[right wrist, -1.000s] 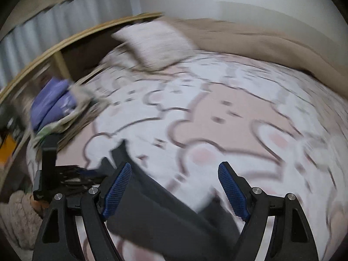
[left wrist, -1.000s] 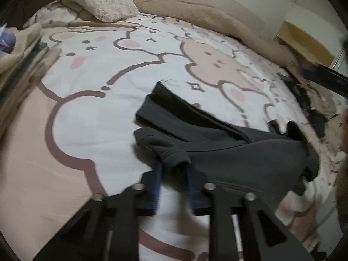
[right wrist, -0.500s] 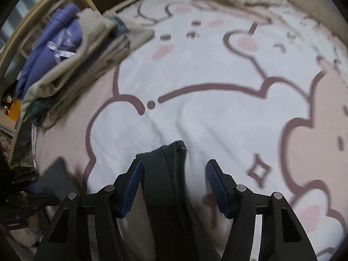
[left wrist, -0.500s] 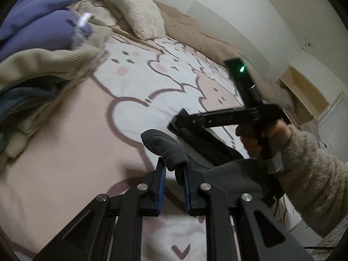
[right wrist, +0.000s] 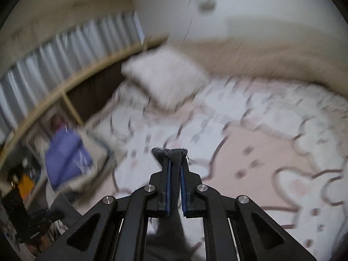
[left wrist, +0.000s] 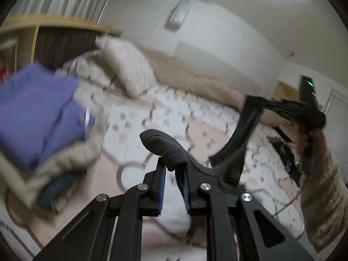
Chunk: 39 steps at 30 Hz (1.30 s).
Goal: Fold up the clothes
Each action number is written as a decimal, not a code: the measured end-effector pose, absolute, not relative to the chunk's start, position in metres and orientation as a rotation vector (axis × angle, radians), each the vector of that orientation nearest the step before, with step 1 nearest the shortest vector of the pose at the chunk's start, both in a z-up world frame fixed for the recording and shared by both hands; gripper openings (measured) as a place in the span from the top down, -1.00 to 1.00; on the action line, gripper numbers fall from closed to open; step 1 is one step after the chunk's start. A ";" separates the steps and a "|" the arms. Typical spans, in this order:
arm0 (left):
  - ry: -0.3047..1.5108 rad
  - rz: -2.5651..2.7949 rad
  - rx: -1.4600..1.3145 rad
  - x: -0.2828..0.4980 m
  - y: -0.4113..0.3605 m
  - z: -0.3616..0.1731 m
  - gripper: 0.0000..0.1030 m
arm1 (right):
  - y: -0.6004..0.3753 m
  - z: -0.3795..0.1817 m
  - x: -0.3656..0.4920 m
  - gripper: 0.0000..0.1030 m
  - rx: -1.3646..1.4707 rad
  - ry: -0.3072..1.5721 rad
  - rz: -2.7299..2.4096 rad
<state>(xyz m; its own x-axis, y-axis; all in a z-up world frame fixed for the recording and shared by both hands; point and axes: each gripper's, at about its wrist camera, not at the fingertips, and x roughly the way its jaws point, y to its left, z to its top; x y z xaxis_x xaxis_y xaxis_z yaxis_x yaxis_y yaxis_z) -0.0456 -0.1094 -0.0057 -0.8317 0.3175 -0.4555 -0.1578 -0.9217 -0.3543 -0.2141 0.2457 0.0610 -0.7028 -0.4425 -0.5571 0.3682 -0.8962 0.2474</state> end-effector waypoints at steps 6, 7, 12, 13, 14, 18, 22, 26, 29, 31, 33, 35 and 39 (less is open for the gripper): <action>-0.342 2.745 -0.503 -0.040 -0.087 0.088 0.71 | 0.282 0.146 -0.143 0.85 0.609 -0.174 -2.716; -0.330 2.744 -0.469 -0.036 -0.084 0.100 0.71 | 0.286 0.157 -0.127 0.85 0.563 -0.180 -2.734; -0.271 2.730 -0.323 -0.018 -0.072 0.156 0.71 | 0.303 0.193 -0.060 0.85 0.390 -0.210 -2.775; -0.261 2.726 -0.306 -0.014 -0.070 0.163 0.71 | 0.307 0.198 -0.048 0.85 0.361 -0.218 -2.785; -0.247 2.722 -0.291 -0.010 -0.068 0.168 0.71 | 0.310 0.202 -0.038 0.85 0.341 -0.224 -2.791; -0.199 2.701 -0.277 -0.016 -0.057 0.182 0.71 | 0.321 0.211 -0.015 0.85 0.302 -0.235 -2.822; -0.171 2.668 -0.346 -0.042 -0.042 0.181 0.71 | 0.333 0.207 -0.022 0.85 0.366 -0.274 -2.864; -0.133 2.652 -0.438 -0.089 -0.018 0.167 0.71 | 0.350 0.192 -0.058 0.85 0.502 -0.339 -2.906; -0.112 2.667 -0.456 -0.124 -0.002 0.165 0.71 | 0.362 0.183 -0.096 0.85 0.591 -0.415 -2.924; -0.109 2.671 -0.441 -0.142 0.007 0.172 0.71 | 0.367 0.183 -0.117 0.85 0.607 -0.445 -2.945; -0.095 2.675 -0.386 -0.148 0.012 0.186 0.71 | 0.373 0.192 -0.123 0.85 0.567 -0.460 -2.971; -0.072 2.677 -0.316 -0.147 0.014 0.202 0.71 | 0.379 0.204 -0.119 0.85 0.497 -0.479 -2.977; 0.017 2.669 -0.209 -0.120 0.009 0.210 0.69 | 0.381 0.212 -0.091 0.85 0.378 -0.480 -2.997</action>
<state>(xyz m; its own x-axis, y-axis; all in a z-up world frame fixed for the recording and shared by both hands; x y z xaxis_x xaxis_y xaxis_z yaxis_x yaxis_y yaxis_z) -0.1202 0.0090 0.2095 -0.8827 0.4454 -0.1499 -0.4472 -0.8941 -0.0231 -0.0906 0.3810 0.2115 -0.9660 -0.1200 -0.2289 0.0425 -0.9473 0.3174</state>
